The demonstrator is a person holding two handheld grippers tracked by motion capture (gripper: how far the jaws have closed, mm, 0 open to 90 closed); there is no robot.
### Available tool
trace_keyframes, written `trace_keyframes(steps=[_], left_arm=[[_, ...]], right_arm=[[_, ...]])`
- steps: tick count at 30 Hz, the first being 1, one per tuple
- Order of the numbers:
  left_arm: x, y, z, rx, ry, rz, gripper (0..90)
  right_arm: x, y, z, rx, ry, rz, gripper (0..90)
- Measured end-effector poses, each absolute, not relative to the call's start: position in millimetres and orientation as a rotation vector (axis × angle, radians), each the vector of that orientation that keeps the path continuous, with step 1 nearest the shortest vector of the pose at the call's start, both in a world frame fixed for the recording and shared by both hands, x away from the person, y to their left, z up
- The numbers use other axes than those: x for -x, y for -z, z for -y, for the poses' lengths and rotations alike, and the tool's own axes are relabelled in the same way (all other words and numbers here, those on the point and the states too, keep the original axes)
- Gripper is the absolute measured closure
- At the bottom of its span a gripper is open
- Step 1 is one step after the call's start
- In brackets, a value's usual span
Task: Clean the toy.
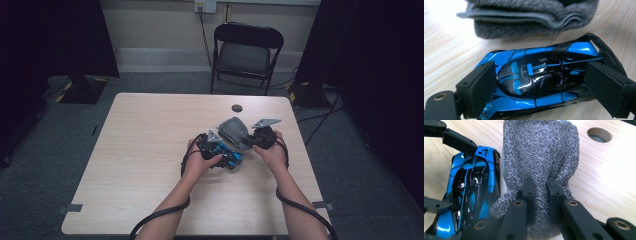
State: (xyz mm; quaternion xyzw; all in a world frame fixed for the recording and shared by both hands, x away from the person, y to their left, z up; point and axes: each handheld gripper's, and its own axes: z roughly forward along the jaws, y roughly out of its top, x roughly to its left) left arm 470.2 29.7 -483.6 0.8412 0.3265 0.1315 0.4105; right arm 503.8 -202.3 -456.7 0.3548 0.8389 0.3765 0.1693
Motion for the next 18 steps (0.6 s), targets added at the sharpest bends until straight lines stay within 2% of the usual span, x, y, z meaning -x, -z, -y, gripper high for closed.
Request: trace_keyframes(steps=[18], left_arm=[[-470, 484, -30, -2.113, -0.336, -0.820, 10.7]], right_arm=[[-512, 485, 173, -0.949, -1.041, -2.455, 78.6]])
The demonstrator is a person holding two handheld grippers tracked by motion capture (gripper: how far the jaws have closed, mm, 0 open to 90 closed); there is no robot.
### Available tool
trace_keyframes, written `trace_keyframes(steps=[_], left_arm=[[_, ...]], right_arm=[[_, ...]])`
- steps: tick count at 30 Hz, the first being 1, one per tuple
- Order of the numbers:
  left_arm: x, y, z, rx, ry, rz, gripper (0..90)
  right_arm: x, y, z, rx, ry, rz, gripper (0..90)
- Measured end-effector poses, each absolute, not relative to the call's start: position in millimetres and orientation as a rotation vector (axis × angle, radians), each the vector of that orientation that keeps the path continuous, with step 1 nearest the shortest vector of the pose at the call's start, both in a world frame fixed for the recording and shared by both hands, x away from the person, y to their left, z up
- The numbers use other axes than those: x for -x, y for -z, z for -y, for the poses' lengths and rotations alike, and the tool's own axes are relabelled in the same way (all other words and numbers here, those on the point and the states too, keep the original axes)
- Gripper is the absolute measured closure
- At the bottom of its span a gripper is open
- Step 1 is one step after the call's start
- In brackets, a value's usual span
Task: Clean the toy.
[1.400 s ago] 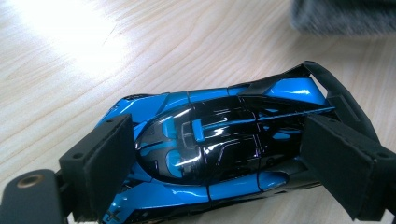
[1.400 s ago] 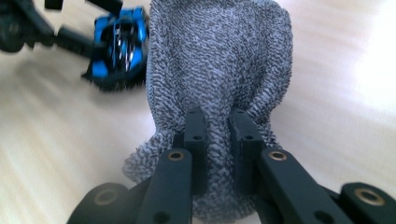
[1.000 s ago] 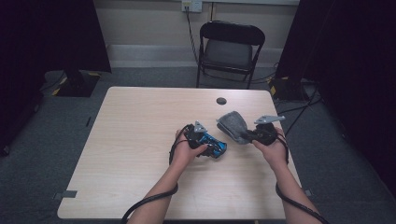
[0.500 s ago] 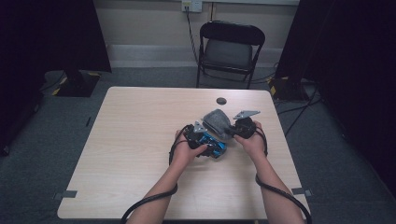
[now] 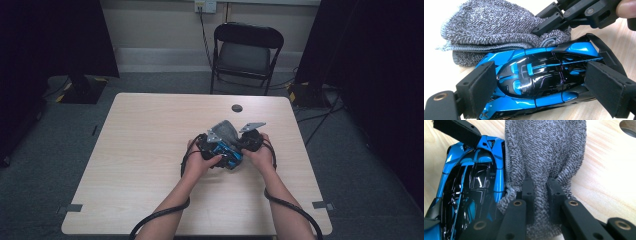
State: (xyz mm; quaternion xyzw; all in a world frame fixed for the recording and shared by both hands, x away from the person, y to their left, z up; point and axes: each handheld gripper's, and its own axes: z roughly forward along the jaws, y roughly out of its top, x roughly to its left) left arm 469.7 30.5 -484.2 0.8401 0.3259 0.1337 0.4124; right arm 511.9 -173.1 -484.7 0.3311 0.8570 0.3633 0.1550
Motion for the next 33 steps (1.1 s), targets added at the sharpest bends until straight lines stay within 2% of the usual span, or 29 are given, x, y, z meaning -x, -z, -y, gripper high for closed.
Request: trace_keyframes(steps=[3, 7, 12, 21, 33], left_arm=[[-470, 484, -30, -2.114, -0.335, -0.819, 10.7], [-470, 484, -30, -2.111, -0.336, -0.819, 10.7], [-469, 485, -30, -2.107, -0.337, -0.817, 10.7], [-469, 484, -30, -2.110, -0.335, -0.819, 10.7], [-470, 484, -30, -2.111, -0.336, -0.820, 10.7]], right_arm=[[-512, 484, 173, -0.915, -1.025, -2.465, 77.9], [-512, 485, 173, -0.951, -1.029, -2.444, 71.1], [-510, 487, 176, -0.979, -1.058, -2.420, 70.2], [-509, 486, 171, -0.956, -0.986, -2.442, 77.6], [-507, 482, 189, -0.903, -0.985, -2.512, 78.6]])
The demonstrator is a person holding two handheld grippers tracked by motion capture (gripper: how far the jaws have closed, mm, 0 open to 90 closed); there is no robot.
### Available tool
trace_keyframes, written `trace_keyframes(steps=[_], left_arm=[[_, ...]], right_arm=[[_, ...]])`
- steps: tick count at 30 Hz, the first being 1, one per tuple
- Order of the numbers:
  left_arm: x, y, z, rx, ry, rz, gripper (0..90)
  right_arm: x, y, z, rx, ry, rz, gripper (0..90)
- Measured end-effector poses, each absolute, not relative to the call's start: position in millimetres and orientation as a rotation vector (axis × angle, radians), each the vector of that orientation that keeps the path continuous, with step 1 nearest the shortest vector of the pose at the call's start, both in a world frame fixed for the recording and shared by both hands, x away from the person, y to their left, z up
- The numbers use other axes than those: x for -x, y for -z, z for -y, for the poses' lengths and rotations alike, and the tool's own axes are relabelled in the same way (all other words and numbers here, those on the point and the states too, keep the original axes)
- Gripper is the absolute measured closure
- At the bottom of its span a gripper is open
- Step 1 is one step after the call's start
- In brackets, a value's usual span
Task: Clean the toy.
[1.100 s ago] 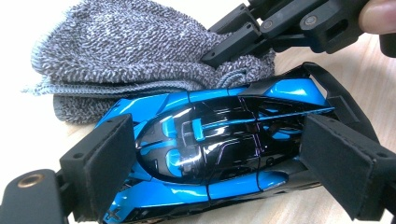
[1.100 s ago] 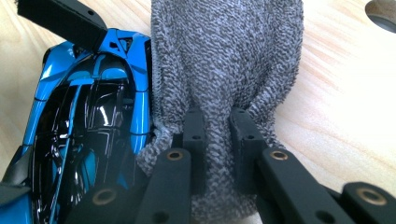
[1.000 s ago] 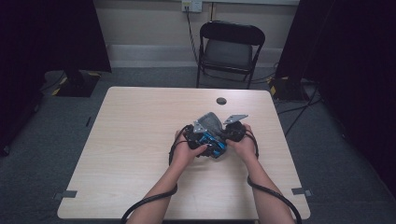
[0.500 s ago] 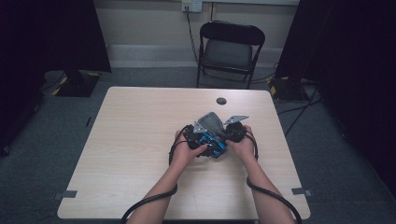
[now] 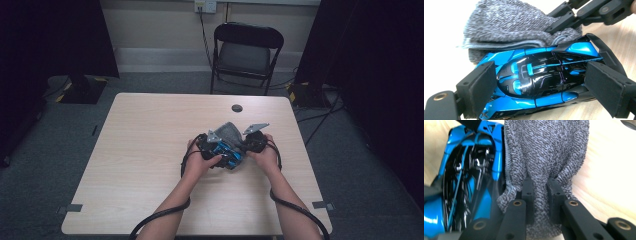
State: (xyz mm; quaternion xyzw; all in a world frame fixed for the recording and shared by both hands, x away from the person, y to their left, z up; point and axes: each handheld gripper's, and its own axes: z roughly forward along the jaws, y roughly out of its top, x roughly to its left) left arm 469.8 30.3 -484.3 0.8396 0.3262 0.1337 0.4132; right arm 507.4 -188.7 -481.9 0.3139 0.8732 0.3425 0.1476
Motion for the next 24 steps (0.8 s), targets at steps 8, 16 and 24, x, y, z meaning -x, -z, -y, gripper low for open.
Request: trace_keyframes(steps=[8, 16, 24], left_arm=[[-470, 484, -30, -2.114, -0.335, -0.819, 10.7], [-469, 484, -30, -2.111, -0.337, -0.825, 10.8], [-469, 484, -30, -2.108, -0.339, -0.822, 11.0]], right_arm=[[-502, 482, 200, -0.884, -0.999, -2.530, 78.5], [-491, 484, 211, -0.917, -1.026, -2.508, 78.5], [-480, 485, 218, -0.938, -1.044, -2.487, 78.3]])
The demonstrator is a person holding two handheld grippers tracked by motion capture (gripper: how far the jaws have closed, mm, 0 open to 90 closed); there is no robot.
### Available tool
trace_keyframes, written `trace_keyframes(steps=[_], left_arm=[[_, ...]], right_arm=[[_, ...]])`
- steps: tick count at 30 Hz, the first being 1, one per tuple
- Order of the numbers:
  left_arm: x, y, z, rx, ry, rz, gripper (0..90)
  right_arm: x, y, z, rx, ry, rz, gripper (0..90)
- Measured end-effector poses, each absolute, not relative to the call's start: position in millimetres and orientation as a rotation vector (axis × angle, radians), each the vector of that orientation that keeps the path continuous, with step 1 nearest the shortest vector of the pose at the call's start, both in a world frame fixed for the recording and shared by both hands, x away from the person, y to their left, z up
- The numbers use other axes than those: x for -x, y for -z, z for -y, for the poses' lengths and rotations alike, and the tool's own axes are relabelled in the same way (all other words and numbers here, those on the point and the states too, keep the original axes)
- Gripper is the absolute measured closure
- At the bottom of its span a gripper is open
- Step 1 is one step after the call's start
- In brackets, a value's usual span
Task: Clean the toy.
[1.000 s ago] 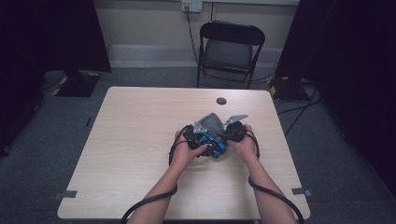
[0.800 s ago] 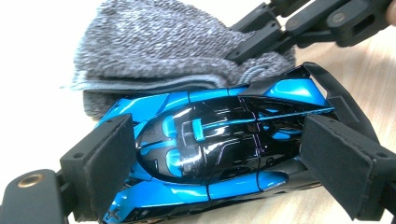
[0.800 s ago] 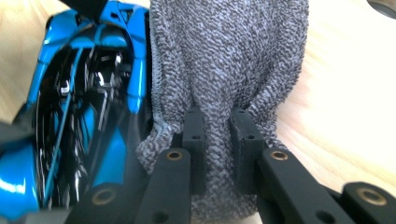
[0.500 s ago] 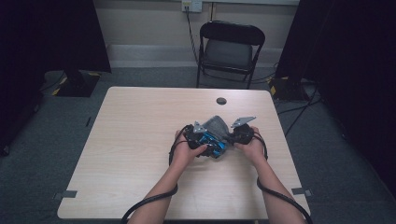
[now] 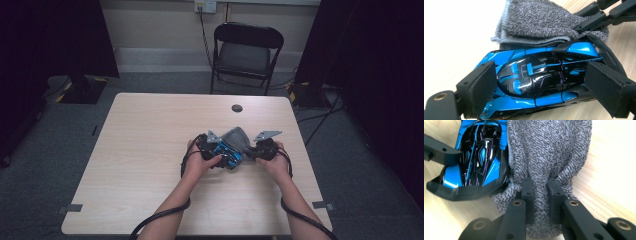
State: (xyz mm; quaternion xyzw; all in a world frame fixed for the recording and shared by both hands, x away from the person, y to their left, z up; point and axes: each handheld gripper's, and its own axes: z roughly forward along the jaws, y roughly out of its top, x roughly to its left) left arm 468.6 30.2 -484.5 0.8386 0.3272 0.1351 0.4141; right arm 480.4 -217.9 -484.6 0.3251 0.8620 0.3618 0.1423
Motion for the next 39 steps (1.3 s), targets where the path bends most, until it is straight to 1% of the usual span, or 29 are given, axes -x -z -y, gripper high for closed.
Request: trace_keyframes(steps=[8, 39], left_arm=[[-469, 484, -29, -2.115, -0.337, -0.827, 11.0], [-469, 480, -26, -2.141, -0.326, -0.845, 11.3]], right_arm=[[-473, 484, 229, -0.943, -1.043, -2.495, 77.9], [-417, 485, 267, -0.982, -1.096, -2.464, 77.7]])
